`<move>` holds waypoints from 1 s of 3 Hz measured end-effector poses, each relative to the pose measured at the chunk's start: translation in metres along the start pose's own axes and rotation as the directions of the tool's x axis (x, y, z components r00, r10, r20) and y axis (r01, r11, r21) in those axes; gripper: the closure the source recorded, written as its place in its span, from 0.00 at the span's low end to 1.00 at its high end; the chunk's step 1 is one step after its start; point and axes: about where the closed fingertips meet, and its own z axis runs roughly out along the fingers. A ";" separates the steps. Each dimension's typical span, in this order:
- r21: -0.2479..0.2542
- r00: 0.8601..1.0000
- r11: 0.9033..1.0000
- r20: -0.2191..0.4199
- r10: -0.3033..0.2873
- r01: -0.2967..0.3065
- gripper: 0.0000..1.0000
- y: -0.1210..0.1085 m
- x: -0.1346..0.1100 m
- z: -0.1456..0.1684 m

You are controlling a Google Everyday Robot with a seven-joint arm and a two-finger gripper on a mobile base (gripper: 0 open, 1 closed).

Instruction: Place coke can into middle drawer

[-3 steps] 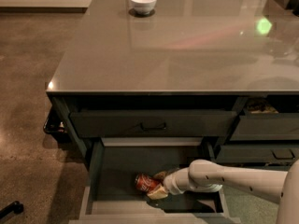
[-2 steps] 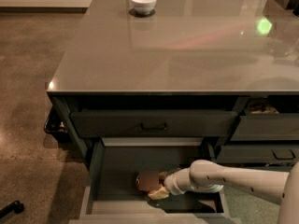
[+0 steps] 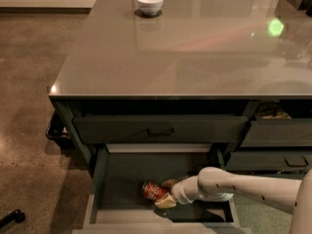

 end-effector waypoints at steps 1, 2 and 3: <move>0.000 1.000 1.000 0.000 0.000 0.000 0.12 0.000 0.000 0.000; 0.000 1.000 1.000 0.000 0.000 0.000 0.00 0.000 0.000 0.000; 0.000 1.000 1.000 0.000 0.000 0.000 0.00 0.000 0.000 0.000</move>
Offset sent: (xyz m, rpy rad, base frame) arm 0.0000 0.0000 0.0000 0.0000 0.0000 0.0000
